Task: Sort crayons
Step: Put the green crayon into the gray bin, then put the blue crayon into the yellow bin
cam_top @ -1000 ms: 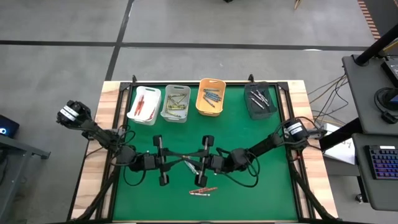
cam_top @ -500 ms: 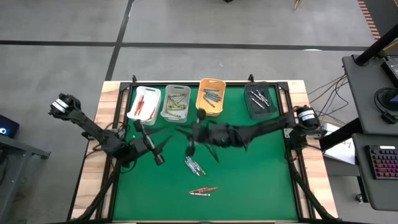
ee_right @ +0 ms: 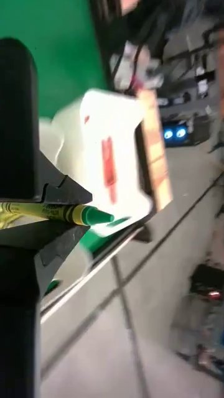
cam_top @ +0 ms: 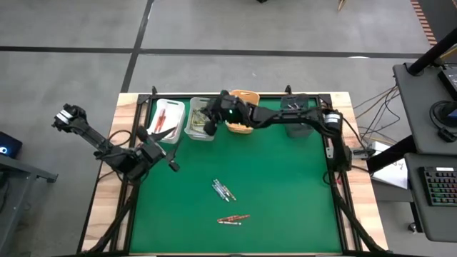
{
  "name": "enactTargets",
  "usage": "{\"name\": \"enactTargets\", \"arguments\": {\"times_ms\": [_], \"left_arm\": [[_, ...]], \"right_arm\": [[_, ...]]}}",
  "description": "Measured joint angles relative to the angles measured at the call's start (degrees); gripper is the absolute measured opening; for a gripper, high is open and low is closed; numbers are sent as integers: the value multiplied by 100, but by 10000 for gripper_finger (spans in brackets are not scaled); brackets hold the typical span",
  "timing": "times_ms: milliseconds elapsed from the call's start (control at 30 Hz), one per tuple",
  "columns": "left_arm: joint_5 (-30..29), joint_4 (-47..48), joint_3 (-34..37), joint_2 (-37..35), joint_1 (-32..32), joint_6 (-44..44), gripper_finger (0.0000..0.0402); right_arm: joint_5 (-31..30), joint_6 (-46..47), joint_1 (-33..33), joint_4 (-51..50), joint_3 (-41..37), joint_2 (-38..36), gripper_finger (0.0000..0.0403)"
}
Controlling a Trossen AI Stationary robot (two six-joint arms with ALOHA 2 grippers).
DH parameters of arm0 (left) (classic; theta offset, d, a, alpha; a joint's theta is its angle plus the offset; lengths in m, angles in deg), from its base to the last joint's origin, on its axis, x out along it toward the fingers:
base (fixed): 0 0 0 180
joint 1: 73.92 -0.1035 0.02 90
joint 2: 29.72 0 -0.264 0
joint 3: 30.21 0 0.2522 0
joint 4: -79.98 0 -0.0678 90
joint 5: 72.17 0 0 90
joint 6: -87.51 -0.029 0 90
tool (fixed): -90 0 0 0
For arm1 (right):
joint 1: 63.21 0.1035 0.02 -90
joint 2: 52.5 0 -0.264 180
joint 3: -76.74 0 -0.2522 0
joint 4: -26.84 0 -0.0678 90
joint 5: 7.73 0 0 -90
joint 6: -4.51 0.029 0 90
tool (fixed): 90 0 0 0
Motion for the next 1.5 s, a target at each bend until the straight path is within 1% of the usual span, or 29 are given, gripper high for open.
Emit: {"name": "enactTargets", "arguments": {"times_ms": [100,233,400,533,600,700,800,900,967,1033,1100,1200,1267,1367,1500], "left_arm": [[-11,99,0,-99,0,2,170],[-11,186,0,-130,0,3,170],[-10,275,2,-110,0,20,170],[-11,593,2,-110,0,226,170],[-11,782,2,-110,0,465,170],[-10,1179,2,-83,0,986,170],[-5,1700,2,-29,0,1703,170],[50,2278,2,55,1,2601,170],[344,2717,2,104,0,3300,170],[987,3085,2,140,0,3932,170],[1802,3390,2,202,0,4429,170],[2787,3600,4,340,0,4886,170],[3260,3635,4,457,0,5057,170],[3602,3646,4,637,0,5134,170],[3602,3645,4,874,0,5133,170]], "right_arm": [[196,215,-251,-62,80,322,17],[220,385,-384,-20,181,595,32],[221,462,-420,-45,236,812,78],[225,471,-409,-15,238,810,119],[245,482,-407,-38,238,758,136],[439,480,-367,-113,237,619,152],[672,453,-268,-210,236,354,160],[826,356,-115,-592,236,49,161],[828,266,24,-870,236,-145,158],[825,211,196,-1116,234,-359,153],[835,152,387,-1269,234,-611,148],[839,70,679,-1635,236,-946,140],[836,67,868,-2009,236,-1131,135],[821,69,1157,-2627,236,-1395,129],[822,204,1556,-3467,236,-1686,123]]}}
